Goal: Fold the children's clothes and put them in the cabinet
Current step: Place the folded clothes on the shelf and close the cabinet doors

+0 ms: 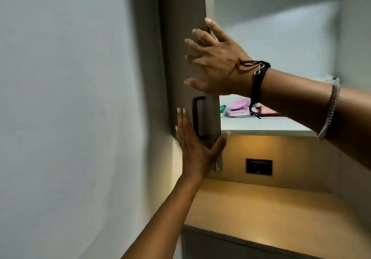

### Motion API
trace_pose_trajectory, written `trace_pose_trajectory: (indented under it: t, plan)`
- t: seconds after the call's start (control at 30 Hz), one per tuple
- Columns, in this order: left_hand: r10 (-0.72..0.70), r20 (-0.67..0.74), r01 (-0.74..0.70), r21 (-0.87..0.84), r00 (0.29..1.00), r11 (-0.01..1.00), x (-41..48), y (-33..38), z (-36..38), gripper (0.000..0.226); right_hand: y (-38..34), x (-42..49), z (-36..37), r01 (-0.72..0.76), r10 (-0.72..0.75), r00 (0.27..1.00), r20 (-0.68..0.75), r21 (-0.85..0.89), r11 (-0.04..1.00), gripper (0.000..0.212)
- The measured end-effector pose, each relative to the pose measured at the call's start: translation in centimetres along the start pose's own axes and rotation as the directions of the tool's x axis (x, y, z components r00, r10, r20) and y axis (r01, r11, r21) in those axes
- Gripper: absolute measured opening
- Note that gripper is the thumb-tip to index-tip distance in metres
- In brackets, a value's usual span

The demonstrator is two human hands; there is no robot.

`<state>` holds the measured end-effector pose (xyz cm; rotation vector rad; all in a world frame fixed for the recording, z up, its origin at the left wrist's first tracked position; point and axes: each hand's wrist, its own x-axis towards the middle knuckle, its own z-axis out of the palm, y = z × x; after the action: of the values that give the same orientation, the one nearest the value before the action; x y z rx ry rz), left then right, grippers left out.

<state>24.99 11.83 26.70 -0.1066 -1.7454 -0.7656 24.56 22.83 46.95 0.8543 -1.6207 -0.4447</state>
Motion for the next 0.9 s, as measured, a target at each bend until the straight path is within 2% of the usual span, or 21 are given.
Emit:
trace_pose_trajectory:
  t: [0.13, 0.2, 0.27, 0.4, 0.57, 0.7, 0.8, 0.9]
  plan:
    - [-0.006, 0.157, 0.007, -0.002, 0.988, 1.000, 1.2, 0.4, 8.8, 0.102, 4.6, -3.2, 5.4, -0.188, 0.196, 0.970, 0.144, -0.067, 0.980, 0.086]
    - [-0.032, 0.225, 0.026, 0.029, 0.974, 0.999, 1.8, 0.3, 12.5, 0.101, 6.5, -5.1, 8.8, -0.216, 0.224, 0.954, 0.200, -0.063, 0.974, 0.084]
    - [-0.031, 0.227, 0.010, 0.094, 0.973, 0.996, 2.7, 0.1, 15.8, 0.101, 8.1, -6.5, 12.2, -0.216, 0.217, 0.953, 0.210, -0.030, 0.976, 0.084]
    - [0.006, 0.167, -0.046, 0.232, 0.986, 0.972, 4.5, -1.7, 20.0, 0.099, 9.2, -6.6, 17.9, -0.209, 0.205, 0.970, 0.134, 0.015, 0.978, 0.085]
    - [0.093, 0.215, -0.176, 0.406, 0.972, 0.897, 5.9, -5.0, 22.8, 0.092, 10.6, -6.4, 23.1, -0.233, 0.224, 0.971, 0.089, 0.108, 0.967, 0.082]
    - [0.132, 0.231, -0.230, 0.478, 0.964, 0.848, 6.5, -6.6, 23.7, 0.091, 10.9, -6.1, 25.2, -0.240, 0.233, 0.970, 0.065, 0.145, 0.960, 0.080]
    - [0.128, 0.264, -0.241, 0.456, 0.956, 0.857, 6.4, -6.4, 23.0, 0.087, 10.8, -6.3, 24.9, -0.247, 0.230, 0.967, 0.113, 0.171, 0.954, 0.080]
    - [0.107, 0.370, -0.250, 0.364, 0.923, 0.897, 6.2, -5.6, 20.5, 0.078, 9.9, -7.7, 23.2, -0.274, 0.234, 0.952, 0.196, 0.211, 0.938, 0.080]
